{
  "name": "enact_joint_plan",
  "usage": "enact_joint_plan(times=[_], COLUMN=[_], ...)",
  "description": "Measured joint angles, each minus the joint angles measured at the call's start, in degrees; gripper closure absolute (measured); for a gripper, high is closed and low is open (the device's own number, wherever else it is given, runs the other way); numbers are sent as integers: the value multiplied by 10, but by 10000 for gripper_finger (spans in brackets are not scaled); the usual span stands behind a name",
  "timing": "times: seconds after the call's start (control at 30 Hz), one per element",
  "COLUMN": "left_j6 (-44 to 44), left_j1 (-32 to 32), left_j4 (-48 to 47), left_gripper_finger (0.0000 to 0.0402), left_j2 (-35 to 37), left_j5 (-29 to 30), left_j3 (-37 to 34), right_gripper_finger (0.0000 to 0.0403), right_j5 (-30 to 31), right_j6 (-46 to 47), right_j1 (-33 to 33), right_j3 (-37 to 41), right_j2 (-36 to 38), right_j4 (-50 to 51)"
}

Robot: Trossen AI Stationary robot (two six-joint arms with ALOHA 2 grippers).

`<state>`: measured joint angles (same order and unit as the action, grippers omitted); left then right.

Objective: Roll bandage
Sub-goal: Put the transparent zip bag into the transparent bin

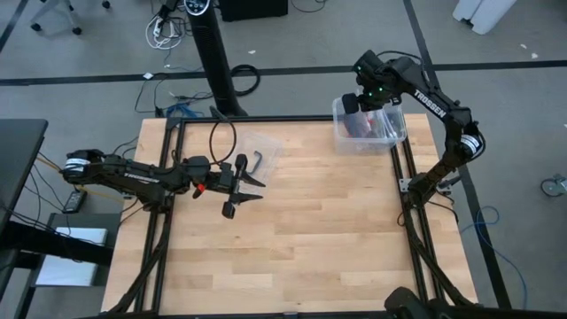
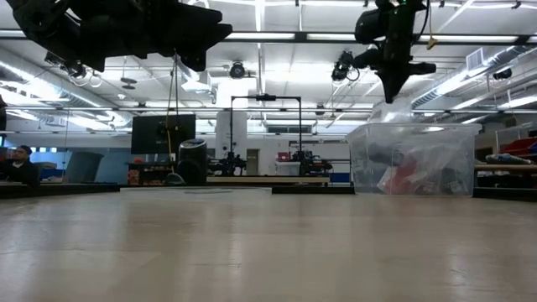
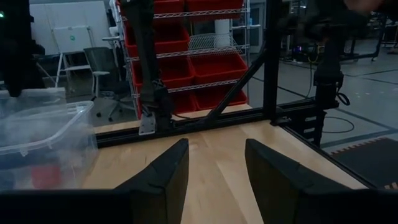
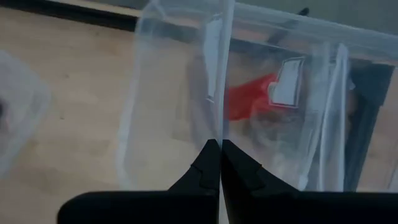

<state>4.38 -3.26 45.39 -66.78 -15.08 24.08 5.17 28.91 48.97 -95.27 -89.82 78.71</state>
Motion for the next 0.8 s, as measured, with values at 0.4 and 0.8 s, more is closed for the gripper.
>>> enact_joint_plan(times=[0.4,0.8], left_j6=[1,14], left_j1=[0,0], left_j4=[-3,-3], left_gripper_finger=[239,240], left_j2=[0,0], left_j5=[4,19], left_j3=[0,0], right_gripper_finger=[403,403], right_j5=[-1,104], right_j6=[-18,-37], right_j1=[7,15], right_j3=[159,146], right_j2=[0,1], right_j4=[-72,-115])
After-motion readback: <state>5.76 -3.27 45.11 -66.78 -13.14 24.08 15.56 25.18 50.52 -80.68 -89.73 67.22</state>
